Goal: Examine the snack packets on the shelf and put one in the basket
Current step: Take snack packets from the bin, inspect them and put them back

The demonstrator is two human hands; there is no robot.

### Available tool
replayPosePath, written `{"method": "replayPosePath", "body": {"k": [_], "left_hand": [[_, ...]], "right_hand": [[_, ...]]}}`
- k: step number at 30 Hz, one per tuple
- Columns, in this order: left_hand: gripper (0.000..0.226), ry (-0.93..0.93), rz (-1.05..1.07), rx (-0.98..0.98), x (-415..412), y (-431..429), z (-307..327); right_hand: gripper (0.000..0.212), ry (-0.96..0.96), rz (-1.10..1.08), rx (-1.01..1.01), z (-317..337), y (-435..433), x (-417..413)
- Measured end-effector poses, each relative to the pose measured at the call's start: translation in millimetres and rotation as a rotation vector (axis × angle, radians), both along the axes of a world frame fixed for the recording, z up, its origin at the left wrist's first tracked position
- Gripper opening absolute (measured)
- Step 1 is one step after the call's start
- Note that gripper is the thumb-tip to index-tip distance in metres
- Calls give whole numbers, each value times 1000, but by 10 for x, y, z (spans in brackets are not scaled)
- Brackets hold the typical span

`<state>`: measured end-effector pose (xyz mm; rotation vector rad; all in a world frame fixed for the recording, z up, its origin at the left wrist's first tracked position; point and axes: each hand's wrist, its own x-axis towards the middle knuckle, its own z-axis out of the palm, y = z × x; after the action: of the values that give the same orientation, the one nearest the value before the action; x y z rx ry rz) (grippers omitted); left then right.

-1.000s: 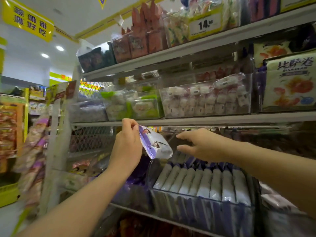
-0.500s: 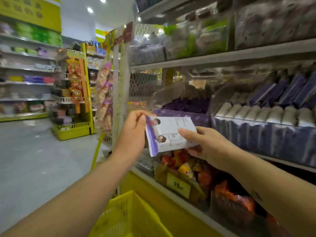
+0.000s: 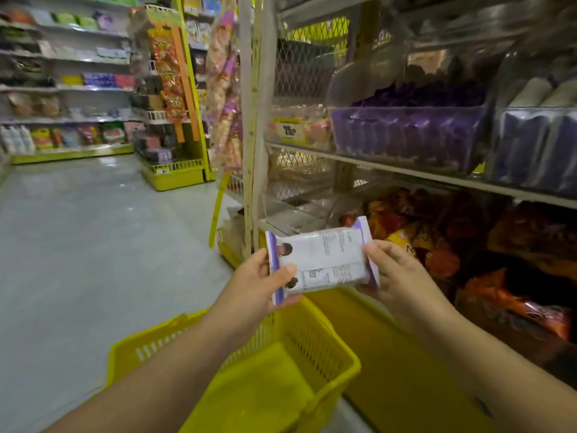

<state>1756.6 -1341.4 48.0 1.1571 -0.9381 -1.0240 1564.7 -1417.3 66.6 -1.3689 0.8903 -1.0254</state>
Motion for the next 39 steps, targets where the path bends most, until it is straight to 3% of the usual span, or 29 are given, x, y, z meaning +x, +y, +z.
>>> {"method": "replayPosePath", "body": {"k": [3,6,16,22,27,31,35,39], "left_hand": [[34,10,-33,13,54,-18,-76],[42,25,-101,37,86,-34,-181],[46,165,-190,73,87,-76,-272],[30,202,-109,146,123,-84,-244],[14,40,-87,188,152,-48,-177],[12,-107,-45,158,179,-30,-140],[25,83,-57,104,164,-15,-87],[32,177,-17,119,132,-14,-65]], "right_hand": [[20,-20,71,32,26,-47,-164],[18,-93,158,159,17,-39,-229],[12,37,218,190,-19,-44,-272],[16,206,94,127,-91,-104,-347],[18,266,40,126,-101,-131,-368],[17,114,57,156,-88,-81,-299],[25,-70,127,179,-70,-48,-240],[34,-58,98,156,-92,-39,-209]]}}
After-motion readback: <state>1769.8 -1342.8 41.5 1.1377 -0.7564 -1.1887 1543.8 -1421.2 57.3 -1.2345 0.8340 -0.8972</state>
